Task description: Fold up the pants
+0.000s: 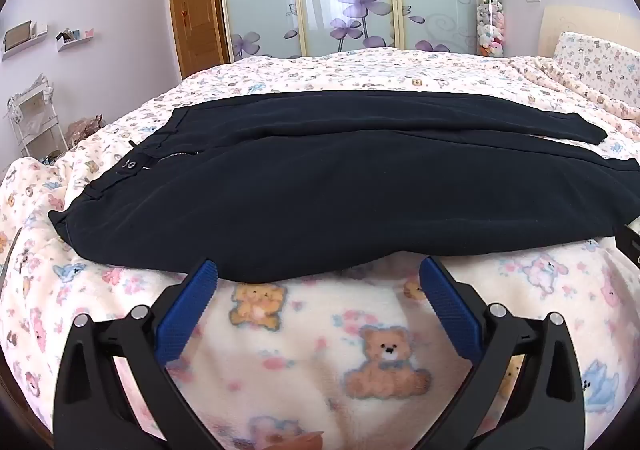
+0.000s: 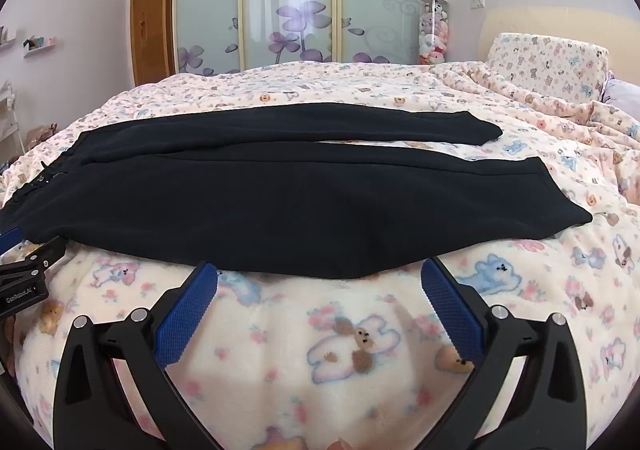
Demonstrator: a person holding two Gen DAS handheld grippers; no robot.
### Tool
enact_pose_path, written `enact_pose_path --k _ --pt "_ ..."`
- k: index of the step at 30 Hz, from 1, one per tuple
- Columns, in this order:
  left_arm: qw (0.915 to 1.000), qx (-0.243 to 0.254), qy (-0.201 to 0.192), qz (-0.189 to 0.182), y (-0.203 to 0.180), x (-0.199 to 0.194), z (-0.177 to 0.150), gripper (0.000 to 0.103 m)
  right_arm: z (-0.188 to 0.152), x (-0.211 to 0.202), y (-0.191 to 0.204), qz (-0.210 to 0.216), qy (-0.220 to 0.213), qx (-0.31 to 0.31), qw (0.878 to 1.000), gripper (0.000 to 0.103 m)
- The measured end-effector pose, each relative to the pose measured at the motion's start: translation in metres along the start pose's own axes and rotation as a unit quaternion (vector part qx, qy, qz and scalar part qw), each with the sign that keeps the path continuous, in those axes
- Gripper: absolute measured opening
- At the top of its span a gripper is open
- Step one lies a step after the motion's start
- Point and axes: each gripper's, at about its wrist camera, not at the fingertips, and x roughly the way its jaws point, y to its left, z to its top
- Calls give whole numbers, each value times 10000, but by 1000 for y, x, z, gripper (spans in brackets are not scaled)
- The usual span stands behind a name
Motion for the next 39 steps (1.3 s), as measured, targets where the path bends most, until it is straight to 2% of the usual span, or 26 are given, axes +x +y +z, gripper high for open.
enact_pose_path --k 39 --pt "10000 -14 13 -13 0 0 0 101 0 0 -4 1 -13 13 10000 102"
